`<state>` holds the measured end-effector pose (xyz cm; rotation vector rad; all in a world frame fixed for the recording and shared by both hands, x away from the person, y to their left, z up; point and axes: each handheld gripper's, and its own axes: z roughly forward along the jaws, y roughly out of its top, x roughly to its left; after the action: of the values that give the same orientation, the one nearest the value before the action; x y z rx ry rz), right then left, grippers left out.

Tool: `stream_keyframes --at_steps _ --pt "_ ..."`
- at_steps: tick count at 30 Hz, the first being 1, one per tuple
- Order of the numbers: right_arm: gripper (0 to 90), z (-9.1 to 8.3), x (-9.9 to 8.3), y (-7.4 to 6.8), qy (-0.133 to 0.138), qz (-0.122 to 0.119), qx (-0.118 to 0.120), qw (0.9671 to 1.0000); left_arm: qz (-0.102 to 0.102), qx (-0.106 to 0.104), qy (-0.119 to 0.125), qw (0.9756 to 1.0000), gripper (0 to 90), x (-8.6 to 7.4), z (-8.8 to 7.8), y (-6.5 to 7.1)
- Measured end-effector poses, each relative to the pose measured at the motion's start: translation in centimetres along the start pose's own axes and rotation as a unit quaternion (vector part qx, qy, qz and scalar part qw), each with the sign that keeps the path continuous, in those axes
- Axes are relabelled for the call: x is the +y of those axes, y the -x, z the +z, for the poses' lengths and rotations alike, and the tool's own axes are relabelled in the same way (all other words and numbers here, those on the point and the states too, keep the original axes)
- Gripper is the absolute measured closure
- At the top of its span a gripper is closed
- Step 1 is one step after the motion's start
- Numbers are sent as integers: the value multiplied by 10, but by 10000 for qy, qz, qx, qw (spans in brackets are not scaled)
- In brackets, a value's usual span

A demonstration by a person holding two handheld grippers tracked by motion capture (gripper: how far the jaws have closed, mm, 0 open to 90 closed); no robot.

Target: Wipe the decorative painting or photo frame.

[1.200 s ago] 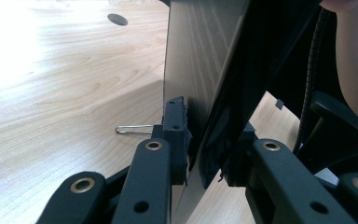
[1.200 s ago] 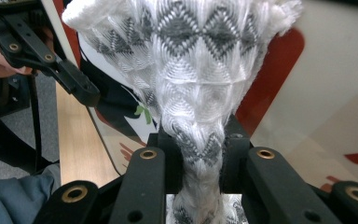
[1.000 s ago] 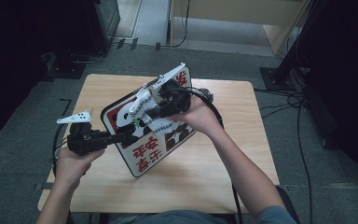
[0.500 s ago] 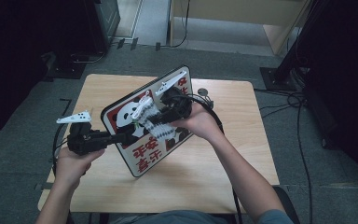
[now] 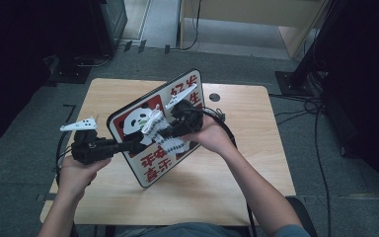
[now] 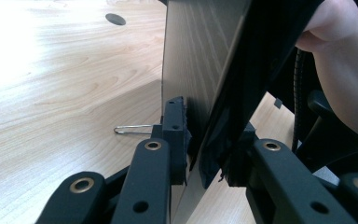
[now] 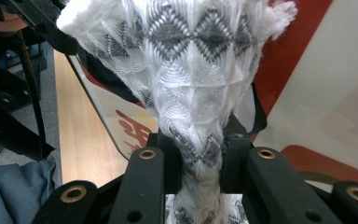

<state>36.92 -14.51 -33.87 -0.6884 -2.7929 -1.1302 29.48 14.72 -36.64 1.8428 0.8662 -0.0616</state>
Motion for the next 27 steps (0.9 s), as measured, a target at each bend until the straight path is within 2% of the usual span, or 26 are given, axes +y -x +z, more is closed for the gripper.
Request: stream_keyframes --at_steps 27 --pt "754 19 -22 1 -223 85 -7 9997 27 9 -20 10000 755 0 0 1"
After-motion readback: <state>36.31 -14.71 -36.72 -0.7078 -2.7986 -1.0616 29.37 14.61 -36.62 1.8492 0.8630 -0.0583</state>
